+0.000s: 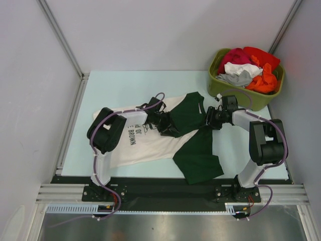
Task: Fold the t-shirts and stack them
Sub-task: Fold the tshirt
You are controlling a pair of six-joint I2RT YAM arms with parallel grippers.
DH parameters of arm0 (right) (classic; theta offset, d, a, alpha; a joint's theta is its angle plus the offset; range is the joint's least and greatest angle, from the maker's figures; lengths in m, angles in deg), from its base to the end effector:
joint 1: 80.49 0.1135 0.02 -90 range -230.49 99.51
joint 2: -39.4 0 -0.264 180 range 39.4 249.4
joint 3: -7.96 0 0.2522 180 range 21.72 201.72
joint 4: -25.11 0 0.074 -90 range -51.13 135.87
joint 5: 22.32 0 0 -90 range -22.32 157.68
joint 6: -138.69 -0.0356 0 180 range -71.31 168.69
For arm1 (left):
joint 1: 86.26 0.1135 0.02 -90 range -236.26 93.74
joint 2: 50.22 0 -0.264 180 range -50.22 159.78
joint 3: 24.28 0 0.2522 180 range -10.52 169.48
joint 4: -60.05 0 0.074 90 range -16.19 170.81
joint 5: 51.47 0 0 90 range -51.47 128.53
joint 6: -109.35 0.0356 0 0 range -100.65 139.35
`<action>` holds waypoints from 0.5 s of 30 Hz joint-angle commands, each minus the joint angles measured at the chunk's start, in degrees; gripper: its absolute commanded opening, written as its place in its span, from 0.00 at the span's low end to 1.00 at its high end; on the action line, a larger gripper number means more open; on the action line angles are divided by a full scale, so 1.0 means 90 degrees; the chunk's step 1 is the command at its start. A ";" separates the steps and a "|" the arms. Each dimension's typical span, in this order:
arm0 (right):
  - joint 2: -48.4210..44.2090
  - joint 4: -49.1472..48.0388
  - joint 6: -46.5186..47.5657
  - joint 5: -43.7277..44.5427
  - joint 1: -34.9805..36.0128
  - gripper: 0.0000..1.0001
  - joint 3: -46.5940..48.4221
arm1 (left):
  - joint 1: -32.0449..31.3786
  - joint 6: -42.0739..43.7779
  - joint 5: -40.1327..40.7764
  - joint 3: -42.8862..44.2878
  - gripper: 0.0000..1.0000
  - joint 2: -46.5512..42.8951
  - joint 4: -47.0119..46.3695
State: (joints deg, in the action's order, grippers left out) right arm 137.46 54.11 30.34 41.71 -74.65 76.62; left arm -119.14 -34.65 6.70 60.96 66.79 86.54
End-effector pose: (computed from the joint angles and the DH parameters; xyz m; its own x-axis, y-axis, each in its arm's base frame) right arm 0.3290 0.0493 0.1608 -0.9049 0.1920 -0.3799 -0.0367 0.8540 0.5190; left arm 0.3334 -0.2379 0.1273 -0.9815 -0.1840 0.0537 -0.1697 0.7044 -0.6892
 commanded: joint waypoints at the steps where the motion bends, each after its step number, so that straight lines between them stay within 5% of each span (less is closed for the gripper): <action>1: 0.0022 -0.0190 0.0115 0.0279 0.0034 0.49 0.0024 | -0.0057 -0.0016 0.0002 0.0124 0.49 0.0094 0.0011; 15: 0.0208 -0.0473 0.0135 0.0172 0.0102 0.46 0.0102 | -0.0077 -0.0153 -0.0145 0.0202 0.46 -0.0071 0.0021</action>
State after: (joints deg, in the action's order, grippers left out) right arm 139.14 52.34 30.75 43.74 -74.17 76.62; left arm -119.16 -35.09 6.37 60.96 66.79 86.69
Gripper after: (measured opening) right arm 0.472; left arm 0.461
